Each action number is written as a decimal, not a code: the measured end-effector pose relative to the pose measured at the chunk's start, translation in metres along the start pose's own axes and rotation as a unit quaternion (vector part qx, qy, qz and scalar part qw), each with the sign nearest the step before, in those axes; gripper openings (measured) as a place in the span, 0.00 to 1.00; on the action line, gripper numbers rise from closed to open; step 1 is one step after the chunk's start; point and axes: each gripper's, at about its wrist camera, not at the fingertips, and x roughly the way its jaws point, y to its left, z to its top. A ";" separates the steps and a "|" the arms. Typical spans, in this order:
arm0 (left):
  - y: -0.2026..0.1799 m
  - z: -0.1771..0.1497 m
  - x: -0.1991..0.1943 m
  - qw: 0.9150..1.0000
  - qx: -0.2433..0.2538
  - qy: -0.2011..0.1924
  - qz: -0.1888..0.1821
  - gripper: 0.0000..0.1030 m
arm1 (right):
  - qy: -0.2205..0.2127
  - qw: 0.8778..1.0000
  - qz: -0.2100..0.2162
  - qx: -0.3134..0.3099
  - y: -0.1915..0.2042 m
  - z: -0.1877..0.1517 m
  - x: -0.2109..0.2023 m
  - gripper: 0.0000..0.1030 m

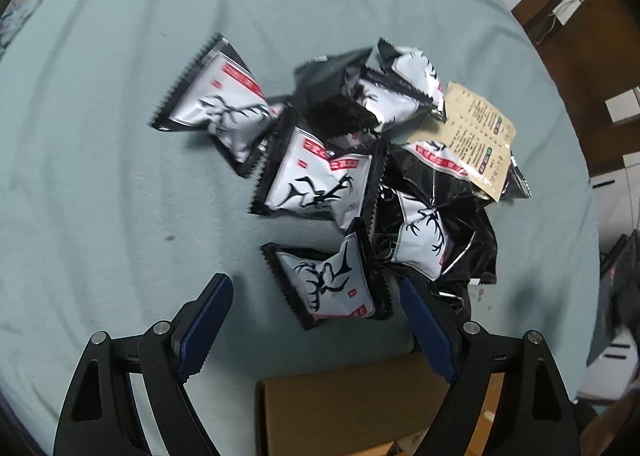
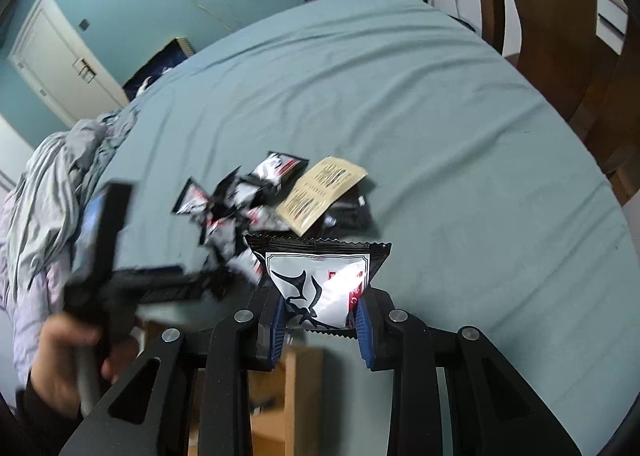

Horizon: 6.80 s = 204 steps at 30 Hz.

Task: Organize snacks
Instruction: 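Carry the white packet over the box and open the right tool, then grasp a black snack packet from the pile with the right tool, then drop a black packet in the box with the left tool while the right tool drops its packet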

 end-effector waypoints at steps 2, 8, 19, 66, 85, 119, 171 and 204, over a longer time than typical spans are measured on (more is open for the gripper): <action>0.001 0.003 0.008 1.000 -0.007 0.012 -0.009 0.79 | -0.012 1.000 0.011 0.001 -0.004 -0.016 -0.015 0.26; -0.006 0.001 0.007 1.000 0.007 -0.003 0.019 0.50 | -0.003 0.999 0.012 0.053 -0.024 -0.072 -0.033 0.27; -0.013 -0.057 -0.075 0.993 0.012 -0.111 0.048 0.25 | -0.030 0.999 -0.036 -0.014 0.014 -0.075 -0.027 0.27; -0.031 -0.132 -0.131 0.960 0.081 -0.231 0.139 0.86 | -0.038 0.992 0.029 -0.118 0.045 -0.096 -0.044 0.45; -0.032 -0.134 -0.131 0.959 0.086 -0.230 0.143 0.86 | -0.071 0.997 0.022 -0.008 0.013 -0.092 -0.062 0.80; -0.040 -0.117 -0.123 0.973 0.072 -0.195 0.105 0.89 | 0.012 1.000 -0.011 0.007 -0.025 -0.006 -0.012 0.80; -0.015 -0.004 -0.071 0.973 0.071 -0.179 0.127 0.89 | 0.082 0.995 0.026 0.047 -0.024 0.027 0.034 0.29; -0.028 -0.004 -0.102 0.979 0.103 -0.171 0.031 0.22 | 0.006 0.996 -0.013 0.087 -0.036 -0.055 -0.028 0.30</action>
